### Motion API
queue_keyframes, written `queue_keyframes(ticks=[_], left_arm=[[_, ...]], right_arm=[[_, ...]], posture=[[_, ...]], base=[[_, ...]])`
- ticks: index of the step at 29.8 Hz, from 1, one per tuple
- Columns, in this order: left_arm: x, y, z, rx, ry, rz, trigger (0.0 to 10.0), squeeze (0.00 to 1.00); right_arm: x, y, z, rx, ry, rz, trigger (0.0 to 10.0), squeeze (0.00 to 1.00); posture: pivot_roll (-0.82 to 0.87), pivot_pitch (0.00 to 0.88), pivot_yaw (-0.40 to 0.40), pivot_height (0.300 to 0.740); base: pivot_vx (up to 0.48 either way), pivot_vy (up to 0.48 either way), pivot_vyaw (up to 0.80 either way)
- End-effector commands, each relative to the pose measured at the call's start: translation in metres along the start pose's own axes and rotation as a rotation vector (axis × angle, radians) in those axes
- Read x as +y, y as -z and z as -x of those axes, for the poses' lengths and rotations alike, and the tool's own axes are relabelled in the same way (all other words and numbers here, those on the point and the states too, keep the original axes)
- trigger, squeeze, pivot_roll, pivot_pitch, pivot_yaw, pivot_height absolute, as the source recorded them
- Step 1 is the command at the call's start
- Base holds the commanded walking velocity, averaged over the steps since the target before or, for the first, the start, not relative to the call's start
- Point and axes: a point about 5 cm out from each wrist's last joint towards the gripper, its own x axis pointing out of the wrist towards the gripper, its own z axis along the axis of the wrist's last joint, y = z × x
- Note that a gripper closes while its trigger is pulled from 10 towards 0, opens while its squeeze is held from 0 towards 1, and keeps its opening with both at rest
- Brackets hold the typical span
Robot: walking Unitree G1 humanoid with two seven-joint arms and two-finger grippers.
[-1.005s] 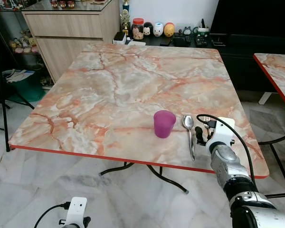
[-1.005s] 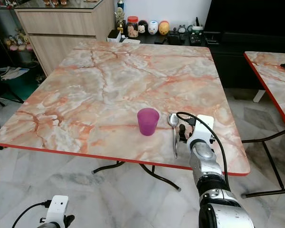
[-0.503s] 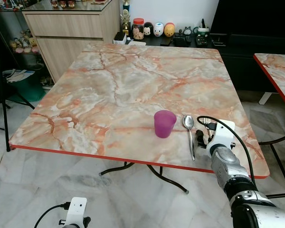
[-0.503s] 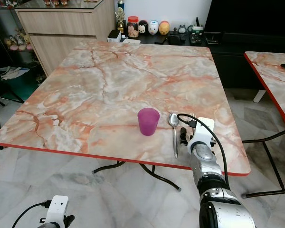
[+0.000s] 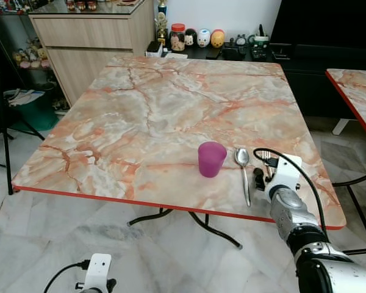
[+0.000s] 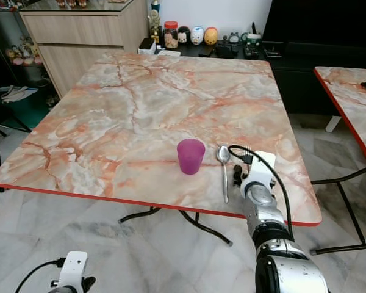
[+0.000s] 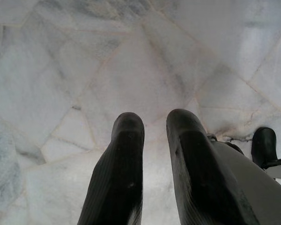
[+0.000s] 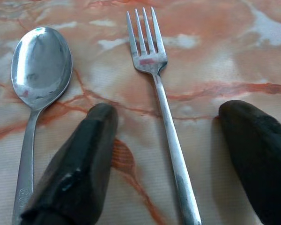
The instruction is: Setting the table
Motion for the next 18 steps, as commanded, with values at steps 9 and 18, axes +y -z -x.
queue_keyframes(ticks=[9, 18], left_arm=[[0.0001, 0.0065, 0.0011, 0.018, 0.0, 0.008, 10.0, 0.0], [-0.0001, 0.0067, 0.0012, 0.017, 0.004, 0.005, 10.0, 0.0]], right_arm=[[0.0011, 0.0038, -0.0002, 0.026, -0.002, -0.004, 0.0, 0.0], [0.0072, 0.0038, 0.0003, 0.016, -0.024, -0.001, 0.0, 0.0]], posture=[[0.01, 0.0, 0.008, 0.74], [0.01, 0.0, 0.007, 0.74]], base=[[0.0, 0.0, 0.0], [0.0, 0.0, 0.0]])
